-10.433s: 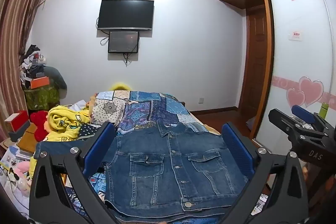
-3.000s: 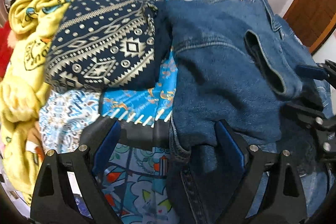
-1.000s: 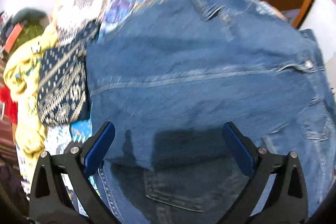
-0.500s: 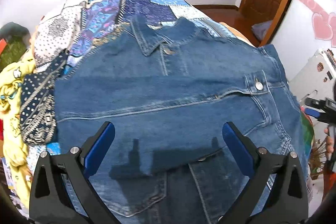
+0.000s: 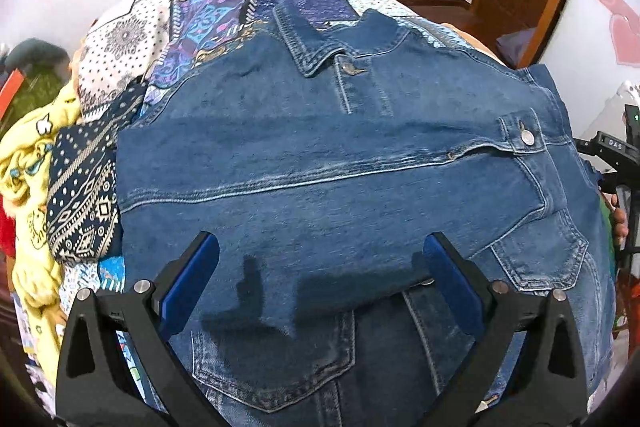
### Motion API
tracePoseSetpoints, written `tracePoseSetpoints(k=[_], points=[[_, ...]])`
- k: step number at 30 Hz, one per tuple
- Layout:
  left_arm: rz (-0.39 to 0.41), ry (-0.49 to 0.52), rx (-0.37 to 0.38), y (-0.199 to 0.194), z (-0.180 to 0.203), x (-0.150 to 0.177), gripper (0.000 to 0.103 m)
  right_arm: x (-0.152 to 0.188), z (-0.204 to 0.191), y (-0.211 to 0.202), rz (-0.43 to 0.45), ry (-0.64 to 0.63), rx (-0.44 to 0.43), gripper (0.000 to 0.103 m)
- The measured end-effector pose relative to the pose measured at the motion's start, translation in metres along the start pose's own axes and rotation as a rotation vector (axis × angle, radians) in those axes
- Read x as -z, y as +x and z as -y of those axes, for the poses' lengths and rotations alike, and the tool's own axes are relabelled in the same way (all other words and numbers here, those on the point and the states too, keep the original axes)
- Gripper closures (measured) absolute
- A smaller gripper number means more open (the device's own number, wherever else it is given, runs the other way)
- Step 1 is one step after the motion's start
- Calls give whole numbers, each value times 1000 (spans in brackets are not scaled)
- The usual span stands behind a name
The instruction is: Fold large clothes
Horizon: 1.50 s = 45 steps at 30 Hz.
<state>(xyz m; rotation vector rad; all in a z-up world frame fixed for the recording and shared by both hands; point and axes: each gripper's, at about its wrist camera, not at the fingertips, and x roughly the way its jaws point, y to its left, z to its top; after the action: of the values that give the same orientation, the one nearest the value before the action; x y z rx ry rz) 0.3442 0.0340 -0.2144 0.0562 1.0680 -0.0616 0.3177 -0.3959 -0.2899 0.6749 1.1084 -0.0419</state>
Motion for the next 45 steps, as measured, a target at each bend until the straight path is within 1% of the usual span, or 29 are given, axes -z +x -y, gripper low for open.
tracePoseSetpoints(k=[1,2,3,4,5,7,10,13,17,19,20,22,25,26,27,29,32,33,35,36,38,40,42,44,45], points=[[0,-4,0,0,-1,0,0,0,-2,-3,21,-13,11,45],[2,-7,-1,-1,-2,1,0,0,-3,-6,42,-22,21,52],[4,-9,-2,-1,-2,2,0,-2,-4,-9,57,-25,33,67],[7,-11,-1,-2,-3,3,0,-2,-5,-12,70,-23,44,78],[9,-13,0,-4,-4,4,0,-3,-6,-17,87,-21,44,81],[20,-11,0,-8,-6,6,0,-6,-8,-29,115,-19,10,89],[43,-13,3,-16,-9,10,0,-7,-17,-51,164,-17,-44,91],[57,-27,21,-25,-16,13,0,-9,-44,-77,219,-62,-88,93],[89,-43,35,-40,-26,18,0,-2,-103,-112,302,-211,-126,94],[104,-55,45,-48,-31,20,0,12,-141,-125,342,-316,-128,94],[112,-60,51,-53,-34,22,0,21,-159,-128,347,-370,-138,94],[125,-65,58,-60,-38,26,0,40,-187,-128,334,-460,-167,94],[136,-74,61,-70,-45,32,0,78,-224,-109,272,-605,-169,93],[138,-76,60,-73,-47,33,0,88,-230,-99,242,-635,-163,93],[140,-78,59,-75,-49,35,0,100,-235,-82,188,-658,-154,91],[148,-80,57,-82,-52,37,0,113,-236,-51,81,-657,-143,91],[161,-75,48,-92,-54,41,0,123,-224,-9,-69,-603,-129,90],[164,-72,45,-94,-53,42,0,123,-215,1,-110,-571,-125,90],[171,-61,38,-99,-51,43,0,125,-207,7,-160,-525,-120,90],[172,-53,35,-101,-49,42,0,124,-201,8,-172,-516,-119,89],[173,-38,27,-103,-44,38,0,127,-195,-1,-198,-520,-127,82],[181,-21,22,-104,-35,31,0,131,-191,-15,-217,-551,-142,63],[189,-3,27,-105,-22,21,0,135,-188,-34,-190,-598,-150,53],[201,26,38,-107,-4,10,0,136,-186,-46,-153,-623,-147,50],[208,45,43,-107,7,3,0,134,-180,-58,-122,-625,-138,46]])
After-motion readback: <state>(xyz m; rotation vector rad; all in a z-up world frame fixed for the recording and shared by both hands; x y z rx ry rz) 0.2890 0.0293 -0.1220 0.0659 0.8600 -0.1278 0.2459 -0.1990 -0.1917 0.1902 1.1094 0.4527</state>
